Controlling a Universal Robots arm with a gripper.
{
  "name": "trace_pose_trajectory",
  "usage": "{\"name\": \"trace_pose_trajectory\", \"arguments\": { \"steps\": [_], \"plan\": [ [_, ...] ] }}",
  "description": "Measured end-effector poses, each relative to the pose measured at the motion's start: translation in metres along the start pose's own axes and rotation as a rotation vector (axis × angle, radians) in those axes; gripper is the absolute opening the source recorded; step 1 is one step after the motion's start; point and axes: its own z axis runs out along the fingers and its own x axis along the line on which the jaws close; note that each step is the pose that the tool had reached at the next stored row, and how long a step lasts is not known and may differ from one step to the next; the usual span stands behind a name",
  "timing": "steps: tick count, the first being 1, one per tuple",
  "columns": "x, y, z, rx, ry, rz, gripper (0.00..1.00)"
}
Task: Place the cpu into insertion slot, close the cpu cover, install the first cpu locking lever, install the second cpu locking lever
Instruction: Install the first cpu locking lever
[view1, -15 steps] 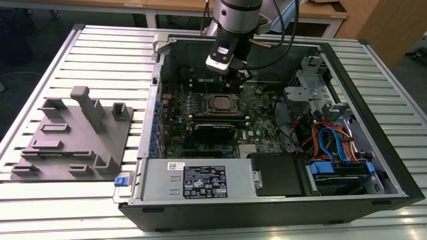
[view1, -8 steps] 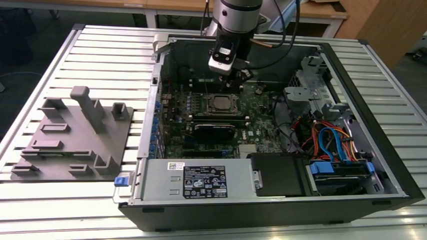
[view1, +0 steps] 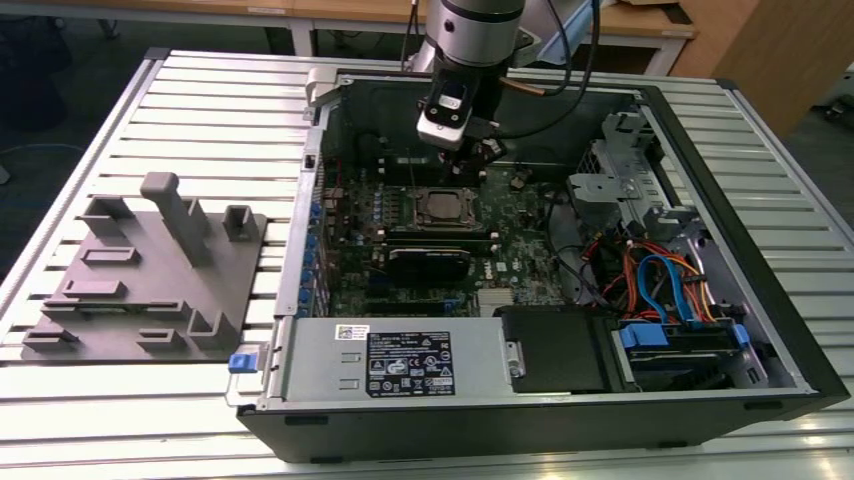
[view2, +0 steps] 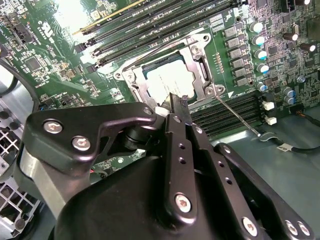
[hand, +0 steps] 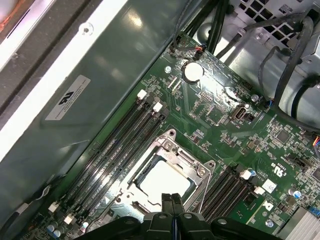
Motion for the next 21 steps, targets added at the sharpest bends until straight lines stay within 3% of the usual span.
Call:
{"name": "trace_pose_trajectory", "arguments": {
  "steps": [5,11,21],
  "plan": [
    [0.0002,-0.0002,0.0,0.0001,0.0,-0.008,0.1],
    [0.0002,-0.0002,0.0009,-0.0001,-0.0007,-0.109,0.1],
    [0.0053,-0.0069,0.0014,-0.0001,-0.0008,-0.124,0.1]
  ]
}}
